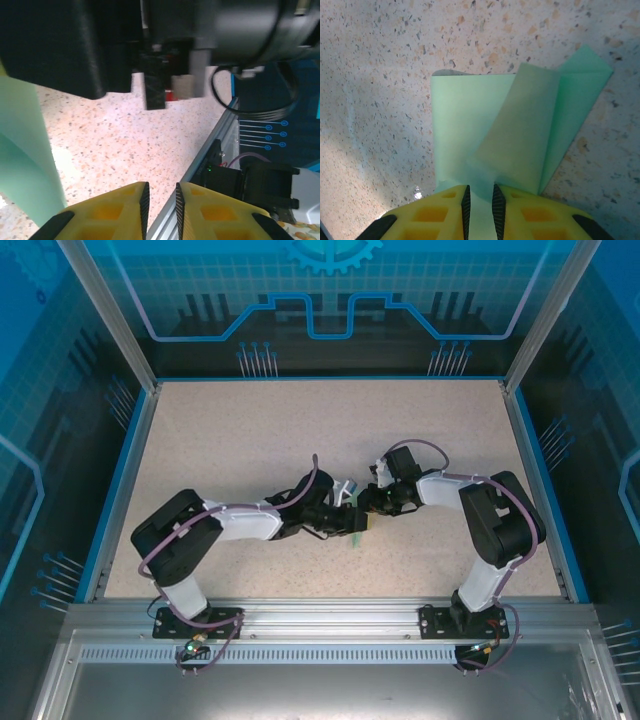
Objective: Fold a paper plane with a square sheet of paper (fold left side to right side)
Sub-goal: Fold the wing for the fifth time at the center of the table.
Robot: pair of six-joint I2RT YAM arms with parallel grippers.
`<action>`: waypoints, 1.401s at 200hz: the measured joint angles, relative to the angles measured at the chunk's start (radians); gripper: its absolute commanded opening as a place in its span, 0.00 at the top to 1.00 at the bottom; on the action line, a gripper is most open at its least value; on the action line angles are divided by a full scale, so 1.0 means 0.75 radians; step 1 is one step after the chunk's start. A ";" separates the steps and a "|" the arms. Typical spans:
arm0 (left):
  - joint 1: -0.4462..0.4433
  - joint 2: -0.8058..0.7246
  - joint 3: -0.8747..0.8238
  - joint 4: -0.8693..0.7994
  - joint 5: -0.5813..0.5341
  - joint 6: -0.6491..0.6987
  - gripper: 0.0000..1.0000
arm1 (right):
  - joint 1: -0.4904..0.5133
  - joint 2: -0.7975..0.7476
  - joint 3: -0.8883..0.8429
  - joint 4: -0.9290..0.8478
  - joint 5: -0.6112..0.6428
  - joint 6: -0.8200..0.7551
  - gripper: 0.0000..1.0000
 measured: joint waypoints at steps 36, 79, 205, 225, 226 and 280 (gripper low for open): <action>-0.006 0.091 0.000 -0.009 0.000 -0.023 0.76 | 0.000 0.000 0.000 0.000 0.000 0.000 0.76; -0.014 0.131 0.000 -0.011 -0.001 -0.040 0.76 | 0.000 0.000 0.000 0.000 0.002 -0.001 0.76; -0.027 0.164 -0.048 0.033 -0.036 -0.094 0.76 | 0.000 -0.001 0.001 -0.002 0.003 -0.010 0.76; -0.030 0.164 -0.048 0.033 -0.038 -0.094 0.76 | 0.000 -0.001 0.002 -0.004 0.003 -0.010 0.76; -0.030 0.164 -0.048 0.033 -0.038 -0.094 0.76 | 0.000 -0.001 0.002 -0.004 0.003 -0.010 0.76; -0.050 0.165 -0.048 0.028 -0.059 -0.094 0.76 | 0.000 -0.013 0.008 -0.034 0.013 -0.014 0.76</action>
